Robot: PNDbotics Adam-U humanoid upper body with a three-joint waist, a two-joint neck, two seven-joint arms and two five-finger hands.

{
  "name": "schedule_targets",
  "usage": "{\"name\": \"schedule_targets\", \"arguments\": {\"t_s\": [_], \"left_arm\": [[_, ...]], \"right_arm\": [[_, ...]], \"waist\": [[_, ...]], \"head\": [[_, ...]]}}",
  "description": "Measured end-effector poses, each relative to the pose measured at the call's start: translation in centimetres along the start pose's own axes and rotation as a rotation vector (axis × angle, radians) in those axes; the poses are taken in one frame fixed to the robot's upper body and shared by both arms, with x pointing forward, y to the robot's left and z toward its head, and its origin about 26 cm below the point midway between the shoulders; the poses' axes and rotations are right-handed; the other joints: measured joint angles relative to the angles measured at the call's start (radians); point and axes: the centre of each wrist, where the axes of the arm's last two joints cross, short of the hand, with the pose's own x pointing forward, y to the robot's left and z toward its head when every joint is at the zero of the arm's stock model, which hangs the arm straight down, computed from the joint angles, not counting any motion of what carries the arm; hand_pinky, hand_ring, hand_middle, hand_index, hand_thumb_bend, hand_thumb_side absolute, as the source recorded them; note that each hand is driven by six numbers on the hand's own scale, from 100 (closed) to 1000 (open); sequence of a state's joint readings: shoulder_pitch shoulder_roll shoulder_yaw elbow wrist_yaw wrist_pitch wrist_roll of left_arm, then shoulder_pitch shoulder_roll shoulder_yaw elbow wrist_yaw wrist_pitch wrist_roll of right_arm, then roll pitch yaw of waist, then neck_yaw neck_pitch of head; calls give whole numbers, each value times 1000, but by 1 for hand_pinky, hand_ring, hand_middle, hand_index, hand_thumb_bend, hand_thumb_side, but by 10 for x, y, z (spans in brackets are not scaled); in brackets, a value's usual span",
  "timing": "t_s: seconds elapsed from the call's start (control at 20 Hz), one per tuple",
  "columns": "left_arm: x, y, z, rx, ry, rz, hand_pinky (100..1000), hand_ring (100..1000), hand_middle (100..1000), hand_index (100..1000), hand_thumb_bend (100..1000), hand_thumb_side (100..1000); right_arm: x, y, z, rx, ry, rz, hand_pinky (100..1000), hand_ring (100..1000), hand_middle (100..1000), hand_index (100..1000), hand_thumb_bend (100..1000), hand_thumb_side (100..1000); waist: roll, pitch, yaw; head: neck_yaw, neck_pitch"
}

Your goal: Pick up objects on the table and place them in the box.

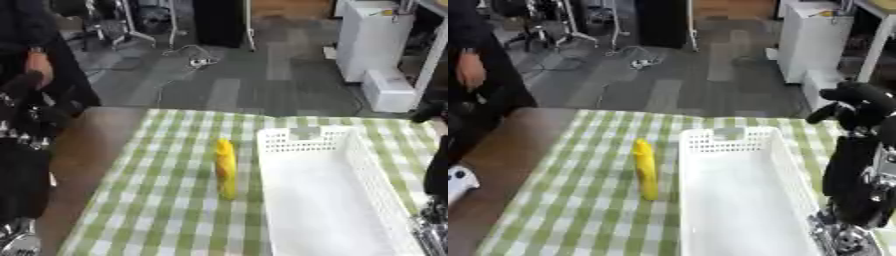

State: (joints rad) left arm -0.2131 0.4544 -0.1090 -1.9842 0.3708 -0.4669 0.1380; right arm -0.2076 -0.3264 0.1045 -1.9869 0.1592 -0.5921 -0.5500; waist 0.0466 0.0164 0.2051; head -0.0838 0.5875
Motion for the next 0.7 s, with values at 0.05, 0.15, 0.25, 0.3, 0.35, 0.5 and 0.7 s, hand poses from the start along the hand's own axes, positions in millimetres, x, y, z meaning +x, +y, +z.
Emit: {"name": "schedule_targets", "arguments": {"t_s": [0.05,0.15,0.25,0.3,0.35,0.5,0.7], "left_arm": [[0,0,-1,-13,-4,-25,777,586,836,1000,241,787],[1,0,-5,-40,-14,-63,792,600,858,1000,268,776],[3,1,-9,-73,-24,-93,806,610,877,1000,288,773],[4,1,-11,-91,-26,-107,809,612,882,1000,291,773],[5,2,-13,-106,-25,-117,813,613,887,1000,290,780],[8,6,-19,-146,-2,-144,826,630,900,1000,272,786],[14,12,-29,-198,37,-192,844,647,919,1000,277,806]], "right_arm": [[0,0,0,1,1,0,379,613,632,730,100,914],[0,0,0,1,1,1,379,613,632,730,100,914],[0,0,0,0,3,1,379,613,632,730,100,913],[0,0,0,0,3,1,379,613,632,730,100,914],[0,0,0,0,4,1,379,613,632,729,100,913],[0,0,0,-1,6,-1,379,613,632,729,100,914],[0,-1,-1,3,7,1,379,613,632,729,100,915]], "waist": [[1,0,-1],[2,0,-4],[6,-1,-6],[8,-3,-7],[10,-4,-10],[14,-4,-13],[18,-4,-18]], "head": [[-4,1],[-5,2],[-12,2],[-14,2],[-16,1],[-30,2],[-50,15]]}}
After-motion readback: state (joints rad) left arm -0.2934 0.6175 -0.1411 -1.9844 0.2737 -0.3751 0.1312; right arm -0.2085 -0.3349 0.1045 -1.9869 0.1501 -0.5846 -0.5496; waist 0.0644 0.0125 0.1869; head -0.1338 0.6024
